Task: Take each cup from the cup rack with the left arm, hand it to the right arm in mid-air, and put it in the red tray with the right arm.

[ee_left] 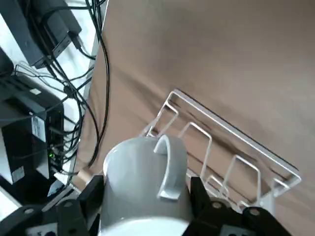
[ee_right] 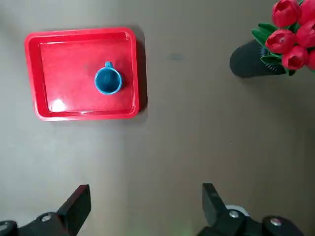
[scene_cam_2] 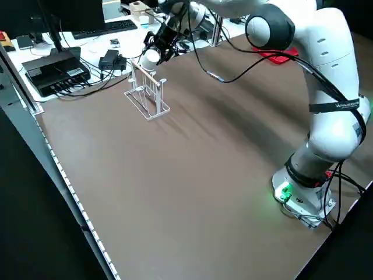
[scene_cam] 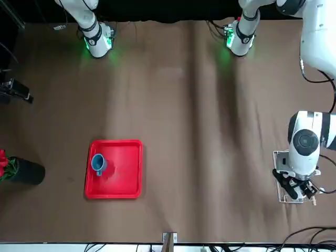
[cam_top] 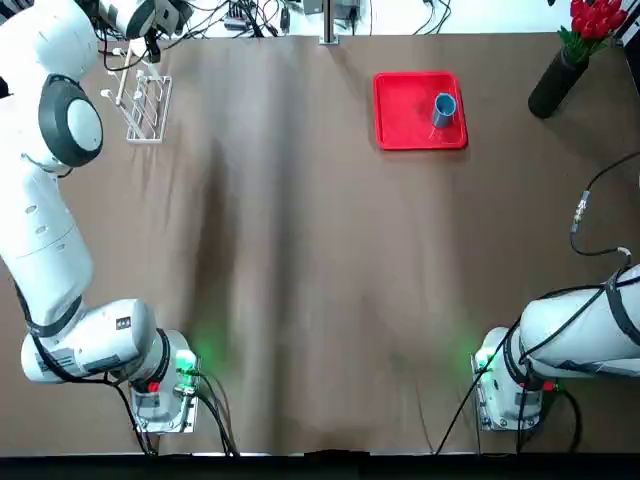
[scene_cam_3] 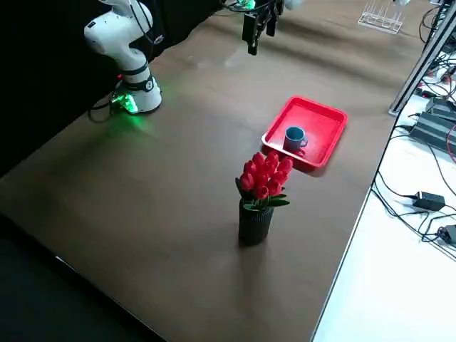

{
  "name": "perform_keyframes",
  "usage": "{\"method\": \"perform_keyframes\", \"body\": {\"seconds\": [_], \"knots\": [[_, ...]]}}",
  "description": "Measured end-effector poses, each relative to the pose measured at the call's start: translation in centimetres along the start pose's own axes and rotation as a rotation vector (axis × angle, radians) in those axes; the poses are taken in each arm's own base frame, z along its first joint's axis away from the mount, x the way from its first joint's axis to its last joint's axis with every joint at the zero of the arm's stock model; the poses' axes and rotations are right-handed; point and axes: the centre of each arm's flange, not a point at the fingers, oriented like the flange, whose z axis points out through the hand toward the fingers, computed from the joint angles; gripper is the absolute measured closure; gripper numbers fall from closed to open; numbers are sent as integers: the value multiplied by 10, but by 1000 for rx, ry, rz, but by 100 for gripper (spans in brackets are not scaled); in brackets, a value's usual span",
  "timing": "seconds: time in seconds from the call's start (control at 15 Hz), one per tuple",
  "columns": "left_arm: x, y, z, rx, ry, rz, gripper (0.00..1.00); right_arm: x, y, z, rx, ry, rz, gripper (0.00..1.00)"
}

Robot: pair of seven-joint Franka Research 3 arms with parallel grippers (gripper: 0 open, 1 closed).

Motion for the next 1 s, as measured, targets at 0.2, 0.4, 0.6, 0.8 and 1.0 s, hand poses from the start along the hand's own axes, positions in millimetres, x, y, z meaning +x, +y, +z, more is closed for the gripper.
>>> {"method": "perform_keyframes", "body": {"seconds": [0.2, 0.4, 0.6, 0.8, 1.0], "knots": [[0, -2, -37, -4, -27, 0, 24, 0, 3, -1, -1, 8, 5, 0], [-1, 5, -87, -88, -35, -35, 24, 0, 3, -1, -2, 10, 6, 0], [-5, 18, -137, -233, 9, -90, 24, 0, 3, -1, -2, 10, 6, 0], [-4, 34, -170, -399, 86, -133, 24, 0, 4, -1, -2, 11, 7, 0], [14, 61, -192, -587, 165, -142, 24, 0, 4, -1, -2, 12, 7, 0]]}}
